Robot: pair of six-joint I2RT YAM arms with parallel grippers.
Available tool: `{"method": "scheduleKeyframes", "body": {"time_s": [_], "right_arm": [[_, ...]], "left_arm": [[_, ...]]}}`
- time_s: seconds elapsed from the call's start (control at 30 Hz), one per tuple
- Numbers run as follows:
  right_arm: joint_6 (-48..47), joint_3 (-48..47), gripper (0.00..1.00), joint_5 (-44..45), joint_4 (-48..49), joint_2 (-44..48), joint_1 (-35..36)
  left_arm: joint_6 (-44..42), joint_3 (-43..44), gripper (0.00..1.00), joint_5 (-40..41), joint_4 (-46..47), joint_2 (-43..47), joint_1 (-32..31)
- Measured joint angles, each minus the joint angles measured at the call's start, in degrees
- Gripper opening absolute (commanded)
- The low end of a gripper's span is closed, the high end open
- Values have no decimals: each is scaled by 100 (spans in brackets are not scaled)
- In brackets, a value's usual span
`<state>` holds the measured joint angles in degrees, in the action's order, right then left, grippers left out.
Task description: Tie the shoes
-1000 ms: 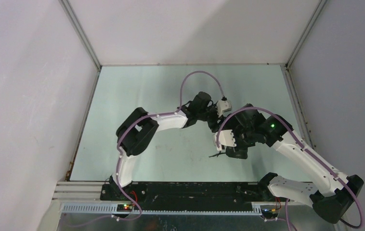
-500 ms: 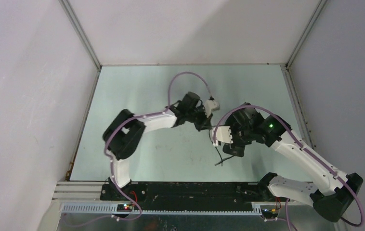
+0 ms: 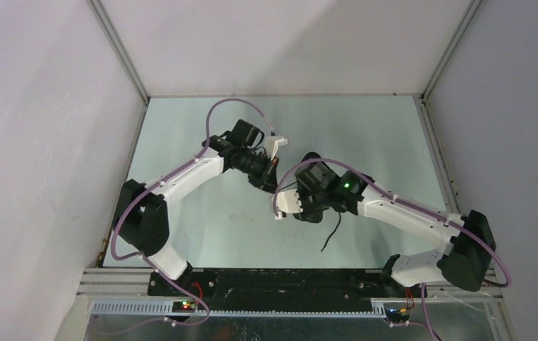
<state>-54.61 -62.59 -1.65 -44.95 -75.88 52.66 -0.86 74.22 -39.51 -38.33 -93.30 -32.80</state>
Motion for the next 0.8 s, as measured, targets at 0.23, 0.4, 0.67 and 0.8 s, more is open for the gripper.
{"method": "scheduleKeyframes", "body": {"time_s": [0.23, 0.4, 0.67, 0.8], "right_arm": [[-42, 127, 0, 160, 155, -243, 798], [-337, 592, 16, 238, 221, -195, 975], [-553, 745, 59, 251, 28, 382, 599], [-417, 490, 68, 0, -339, 1147, 271]], "left_arm": [[33, -616, 0, 17, -1102, 341, 295], [-24, -616, 4, -144, -1510, 361, 535], [-319, -522, 36, 470, -1397, -157, 625], [-743, -568, 46, 1123, -935, -98, 697]]}}
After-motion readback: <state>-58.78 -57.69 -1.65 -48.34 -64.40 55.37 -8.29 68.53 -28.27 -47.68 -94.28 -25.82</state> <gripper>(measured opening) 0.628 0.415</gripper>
